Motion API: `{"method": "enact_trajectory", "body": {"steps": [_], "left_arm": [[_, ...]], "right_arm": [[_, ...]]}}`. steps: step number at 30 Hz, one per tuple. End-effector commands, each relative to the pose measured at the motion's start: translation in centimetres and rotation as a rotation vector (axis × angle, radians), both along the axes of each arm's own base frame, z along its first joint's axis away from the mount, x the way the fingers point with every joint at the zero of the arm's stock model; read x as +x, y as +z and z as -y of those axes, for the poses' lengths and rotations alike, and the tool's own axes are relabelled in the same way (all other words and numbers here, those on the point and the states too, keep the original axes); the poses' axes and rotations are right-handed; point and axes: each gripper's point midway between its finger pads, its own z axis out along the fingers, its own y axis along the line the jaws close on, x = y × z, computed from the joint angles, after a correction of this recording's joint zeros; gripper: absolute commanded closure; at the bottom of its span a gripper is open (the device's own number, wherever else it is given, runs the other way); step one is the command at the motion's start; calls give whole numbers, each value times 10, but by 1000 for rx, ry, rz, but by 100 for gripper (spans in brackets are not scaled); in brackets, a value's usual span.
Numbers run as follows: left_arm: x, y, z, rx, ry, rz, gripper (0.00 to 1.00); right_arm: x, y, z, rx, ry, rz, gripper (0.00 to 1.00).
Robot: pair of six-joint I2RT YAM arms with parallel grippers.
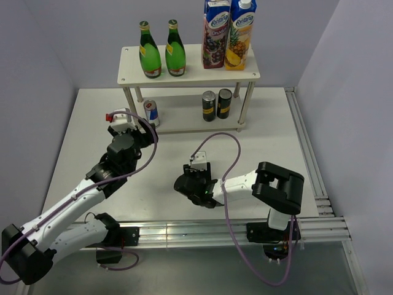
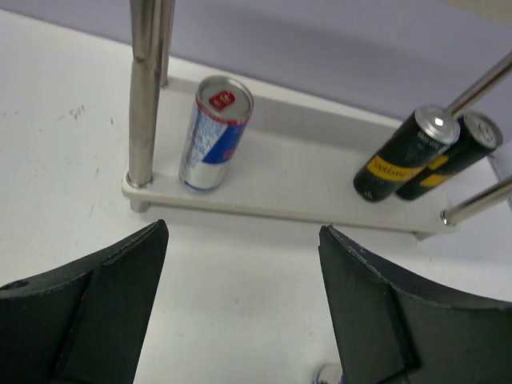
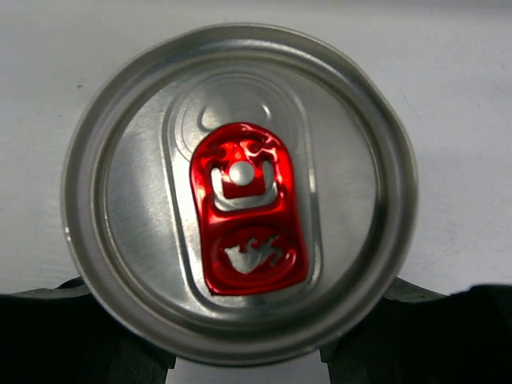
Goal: Place and organize the beverage onto the shelf
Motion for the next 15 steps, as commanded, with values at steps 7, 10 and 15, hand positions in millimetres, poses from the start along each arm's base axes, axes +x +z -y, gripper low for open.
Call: {"method": "enact_trajectory", "body": {"steps": [7,10,15], "left_arm": [[-46,23,-6,-53,-32,-134,19],[-62,28,-20,-31,-21,-174,18],[-82,24,-52,27,52,-213,18]], "right_arm": [[34,116,-60,162,52,168,100],[53,142,-79,184,92,187,100],[101,152,-96,198,111,176,100]]}}
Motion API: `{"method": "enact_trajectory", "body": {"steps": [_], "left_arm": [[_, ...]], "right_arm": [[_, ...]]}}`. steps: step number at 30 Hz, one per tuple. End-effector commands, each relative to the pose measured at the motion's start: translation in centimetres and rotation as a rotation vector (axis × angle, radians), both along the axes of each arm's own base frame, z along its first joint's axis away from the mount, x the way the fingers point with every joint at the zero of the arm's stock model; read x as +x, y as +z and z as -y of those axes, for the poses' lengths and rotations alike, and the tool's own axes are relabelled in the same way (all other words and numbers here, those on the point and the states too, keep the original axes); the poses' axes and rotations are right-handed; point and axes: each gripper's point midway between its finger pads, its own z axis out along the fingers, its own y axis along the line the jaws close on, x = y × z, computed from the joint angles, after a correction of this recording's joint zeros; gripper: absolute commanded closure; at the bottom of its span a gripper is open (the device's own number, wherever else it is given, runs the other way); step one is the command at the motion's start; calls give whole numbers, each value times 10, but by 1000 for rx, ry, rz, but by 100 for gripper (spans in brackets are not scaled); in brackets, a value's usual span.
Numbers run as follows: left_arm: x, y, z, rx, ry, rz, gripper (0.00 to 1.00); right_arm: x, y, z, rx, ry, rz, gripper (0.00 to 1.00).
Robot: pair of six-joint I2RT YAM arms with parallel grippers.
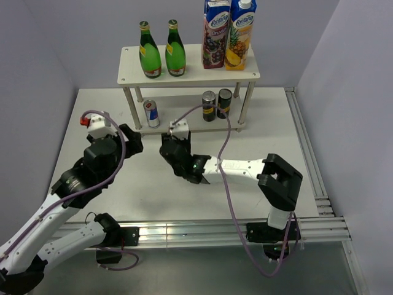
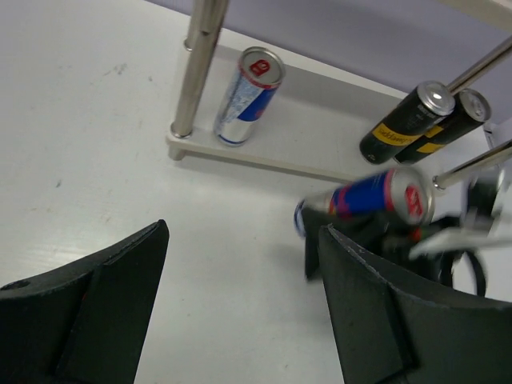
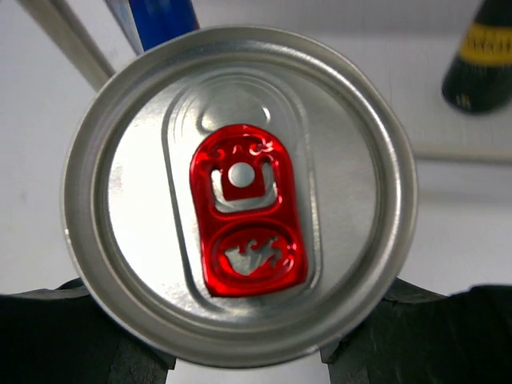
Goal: Place and organize the beverage onto the shelf
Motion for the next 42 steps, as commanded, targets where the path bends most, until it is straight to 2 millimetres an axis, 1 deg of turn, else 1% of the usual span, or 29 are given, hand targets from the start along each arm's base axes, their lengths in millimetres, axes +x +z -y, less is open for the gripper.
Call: {"method": "enact_trajectory", "body": {"steps": [1,2,3,4,5,6,7,8,9,10,11,12,13,14,17,18,19,21,26,30,31,32,37,42], "left_arm": [[-21,-8,-29,57,63,-60,18],[-23,-9,-34,65,71,-58,18],[-23,-16,-40,94,92,-62,18],[-27,-17,-45,92,102,-55,18],[-29,-18,-50,92,118,-50,18],[-29,-25,-52,100,125,-51,18],[-33,-24,-57,88,134,-33,18],[-34,-24,-58,79,132,-24,18],[-34,-29,-57,83,125,-24,18],[-36,-26,-58,59,121,-1,18],[-36,-26,-58,53,118,5,18],[-37,-25,-58,51,115,10,18],[-37,-24,-58,43,114,17,18],[-37,-25,-57,46,108,15,18],[-34,-31,-52,70,92,-6,18],[-34,-32,-50,73,86,-15,19],[-32,-35,-48,85,85,-28,19],[-31,-37,-48,93,85,-34,19],[-30,-36,-45,88,72,-28,18],[-29,-36,-46,88,73,-26,18],[-29,-37,-44,89,68,-30,19],[-29,-38,-45,90,70,-31,19],[-27,-38,-45,92,70,-33,19],[-24,-41,-43,94,61,-41,19]], "right_arm": [[44,42,-18,80,-6,71,100],[51,41,-19,74,-6,65,100],[63,31,-21,63,1,48,100],[72,41,-26,86,0,59,100],[78,40,-28,83,1,54,100],[87,30,-28,65,-3,43,100],[93,38,-32,83,-8,54,100],[98,36,-33,71,-10,53,100],[102,27,-34,55,-14,44,100],[109,32,-36,68,-16,49,100],[113,30,-36,61,-18,49,100],[117,23,-37,51,-20,44,100],[121,26,-39,58,-24,51,100],[125,20,-39,44,-26,45,100],[133,23,-39,46,-34,61,100],[136,19,-40,38,-36,58,100],[138,21,-40,38,-41,66,100],[141,17,-41,25,-46,74,100],[148,19,-40,24,-68,106,100],[153,14,-41,16,-75,111,100],[156,16,-40,18,-85,118,100],[158,12,-40,10,-87,115,100],[165,10,-33,11,-120,123,100],[169,7,-25,-2,-159,145,100]]}}
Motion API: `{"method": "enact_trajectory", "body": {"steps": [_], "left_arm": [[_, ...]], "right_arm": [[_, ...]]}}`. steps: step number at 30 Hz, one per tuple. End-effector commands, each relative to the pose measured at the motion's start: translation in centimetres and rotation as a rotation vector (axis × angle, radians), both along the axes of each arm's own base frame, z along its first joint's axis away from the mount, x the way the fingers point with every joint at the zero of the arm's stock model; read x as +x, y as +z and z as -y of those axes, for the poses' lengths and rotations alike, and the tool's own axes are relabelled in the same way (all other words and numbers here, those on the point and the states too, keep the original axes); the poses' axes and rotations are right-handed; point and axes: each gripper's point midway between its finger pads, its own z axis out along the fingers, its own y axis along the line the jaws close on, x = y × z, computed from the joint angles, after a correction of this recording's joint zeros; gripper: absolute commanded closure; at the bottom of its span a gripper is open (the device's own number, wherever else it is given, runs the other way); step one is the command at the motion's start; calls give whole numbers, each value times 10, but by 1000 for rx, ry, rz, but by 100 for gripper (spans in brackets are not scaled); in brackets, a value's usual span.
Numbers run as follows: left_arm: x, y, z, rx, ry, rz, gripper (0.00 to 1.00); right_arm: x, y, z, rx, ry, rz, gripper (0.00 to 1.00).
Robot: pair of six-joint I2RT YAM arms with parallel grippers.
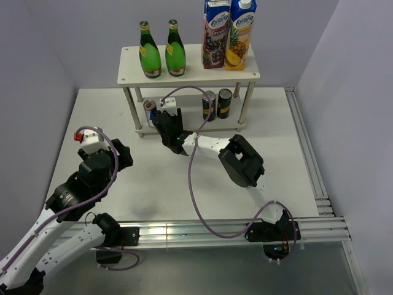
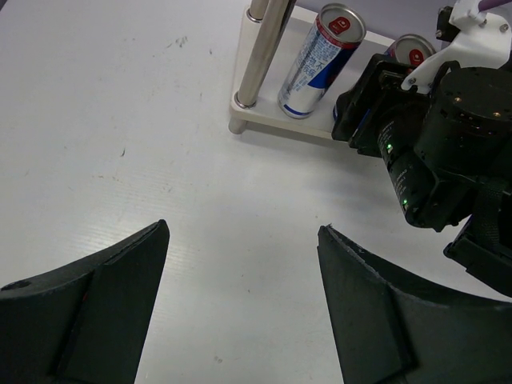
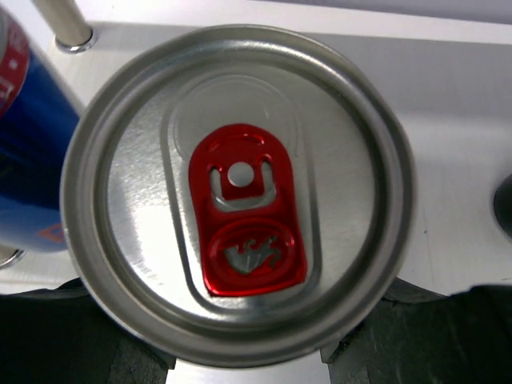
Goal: Place and organize the beverage onto the shelf
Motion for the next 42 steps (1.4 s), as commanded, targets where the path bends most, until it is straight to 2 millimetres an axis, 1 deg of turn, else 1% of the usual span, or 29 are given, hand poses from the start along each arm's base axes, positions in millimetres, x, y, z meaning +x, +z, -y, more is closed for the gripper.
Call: {"method": "enact_trajectory", "body": {"steps": [1,6,7,9,10,14,16,19,25,27,28,30,31,32,33,34,35,37,38,40,41,42], "left_arm": [[6,3,5,-7,-17,14,19],[8,2,4,-4,-12,11,19],[9,2,4,-4,-12,9,19],[9,2,3,-3,-11,9,19],[10,1,3,0,-10,8,19],[11,1,3,1,-7,5,19],[11,1,3,2,-9,4,19],[12,0,2,3,-6,3,19],[11,1,2,1,-7,7,19],[12,0,2,3,-7,4,19],[12,0,2,5,-6,3,19],[12,0,2,5,-6,4,20],[12,0,2,6,-6,3,19],[13,0,2,7,-6,2,20],[13,0,2,5,-8,3,19],[13,0,2,6,-8,2,19],[13,0,2,7,-7,2,20],[14,0,2,7,-11,2,19],[14,0,1,8,-9,2,19],[15,-1,2,6,-11,1,19],[16,0,1,7,-9,2,19],[16,-1,1,8,-7,0,20]], "right_arm": [[19,49,2,100,-75,139,100],[22,52,-1,111,-73,142,100],[23,50,-1,105,-75,138,99],[23,52,-3,109,-66,138,83],[23,52,-3,109,-65,139,66],[24,51,-3,109,-60,136,40],[24,50,-3,108,-63,133,37],[23,51,-3,110,-61,133,30],[23,51,-3,110,-63,132,24],[22,48,-1,108,-64,129,20],[22,52,-1,118,-62,135,16],[19,48,2,114,-63,128,13],[18,52,3,123,-63,134,8],[15,49,3,118,-60,128,6],[14,50,4,120,-59,129,5],[13,53,5,125,-59,133,0],[11,51,7,117,-63,131,0],[8,53,8,120,-62,132,0],[6,50,9,116,-59,128,0],[2,54,10,119,-62,137,0],[-1,52,11,116,-58,132,0],[-3,57,12,123,-58,136,0]]}}
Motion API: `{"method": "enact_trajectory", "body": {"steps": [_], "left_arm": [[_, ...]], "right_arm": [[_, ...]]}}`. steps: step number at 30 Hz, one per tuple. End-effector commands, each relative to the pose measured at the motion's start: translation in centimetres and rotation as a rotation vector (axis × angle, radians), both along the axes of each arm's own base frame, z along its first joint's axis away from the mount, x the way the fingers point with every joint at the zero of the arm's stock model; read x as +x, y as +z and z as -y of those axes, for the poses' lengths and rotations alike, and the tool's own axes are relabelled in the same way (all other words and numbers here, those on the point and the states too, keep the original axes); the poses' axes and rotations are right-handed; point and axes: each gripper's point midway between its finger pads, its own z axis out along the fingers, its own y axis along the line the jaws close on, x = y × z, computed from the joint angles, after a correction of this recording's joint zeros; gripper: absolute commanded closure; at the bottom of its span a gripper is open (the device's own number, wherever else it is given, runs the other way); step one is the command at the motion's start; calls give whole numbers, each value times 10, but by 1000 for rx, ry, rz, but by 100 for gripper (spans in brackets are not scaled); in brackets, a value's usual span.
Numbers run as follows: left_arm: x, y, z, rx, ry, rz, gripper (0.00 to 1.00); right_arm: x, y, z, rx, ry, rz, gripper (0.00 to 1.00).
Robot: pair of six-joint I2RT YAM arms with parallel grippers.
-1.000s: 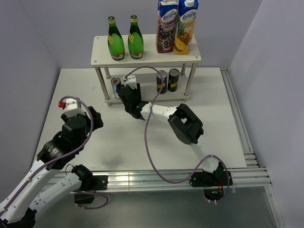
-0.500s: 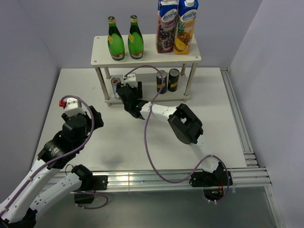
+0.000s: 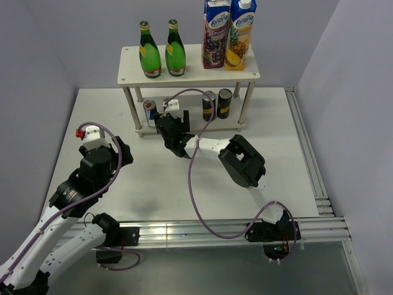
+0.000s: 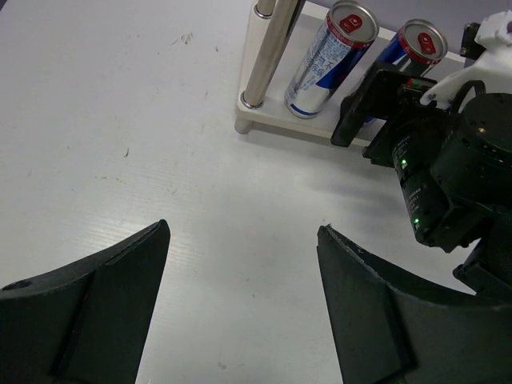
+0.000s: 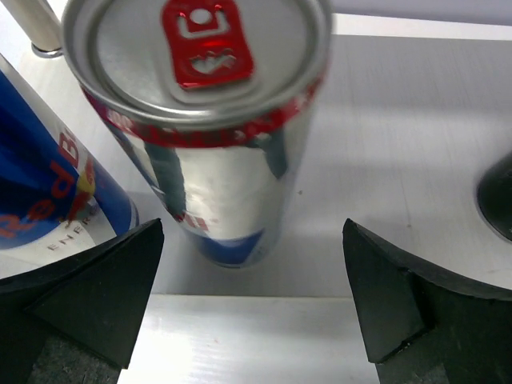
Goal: Place and organize the beverage onto the shelf
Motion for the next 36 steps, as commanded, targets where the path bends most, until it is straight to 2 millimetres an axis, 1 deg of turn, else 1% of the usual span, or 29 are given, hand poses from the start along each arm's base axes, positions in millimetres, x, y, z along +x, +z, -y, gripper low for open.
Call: {"method": "enact_trajectory", "body": {"steps": [1,2,4,5,7,8,10,11,12,13,14,15,17,18,20,21,22,23,24,25,26,27,28,29,30,32,33,34,36], "left_arm": [[5,6,4,0,-20,24,19],[5,7,3,-2,-18,25,20],[5,6,3,1,-17,24,19],[5,7,2,-1,-17,26,20],[6,6,2,2,-17,25,19],[7,7,2,-2,-18,27,19],[7,6,2,3,-21,24,19],[8,6,1,2,-20,23,19],[9,5,3,1,-27,22,19],[9,5,3,2,-30,21,19],[10,4,3,3,-31,19,19],[10,4,5,3,-40,16,19],[11,3,6,3,-46,11,20],[11,2,8,2,-55,8,20],[11,3,9,-2,-58,11,20],[10,4,9,-5,-59,12,19],[9,6,10,-9,-68,18,20],[9,8,12,-18,-82,26,20],[8,13,13,-24,-95,39,21],[6,17,19,-41,-133,55,21],[2,29,20,-69,-153,106,21],[-1,35,23,-83,-179,134,21],[-5,43,27,-92,-219,168,20],[-14,63,32,-137,-274,255,20],[-18,67,33,-144,-301,285,20],[-34,86,29,-179,-335,381,19],[-37,90,28,-188,-338,414,19],[-40,94,25,-194,-336,442,18],[-49,102,21,-203,-345,499,18]], "right_arm": [[-6,63,1,117,-25,100,0],[-10,60,3,111,-23,95,0],[-16,67,5,122,-28,105,0],[-23,62,6,110,-25,98,0],[-35,69,8,121,-32,99,0],[-47,61,10,103,-38,89,0],[-68,68,14,141,-51,75,0],[-89,58,13,130,-32,52,0],[-103,76,15,186,-26,63,0],[-121,63,22,159,-15,39,0],[-147,66,12,194,31,27,0],[-166,83,16,229,67,11,0],[-197,79,17,252,157,-50,0],[-216,92,26,267,175,-71,0],[-228,116,42,252,154,-60,0],[-235,132,74,179,77,-25,0],[-237,158,87,187,39,9,0],[-240,174,105,172,-5,43,0],[-248,192,134,138,-34,71,0],[-255,213,153,134,-77,132,0],[-260,223,167,107,-77,153,0],[-267,241,189,154,-80,172,0],[-272,246,204,141,-76,180,0],[-278,248,212,115,-41,182,0],[-282,261,230,197,-19,187,0],[-288,254,238,144,66,190,0],[-290,264,254,245,77,205,0],[-292,255,257,238,94,207,0],[-297,264,269,357,163,212,0]]}}
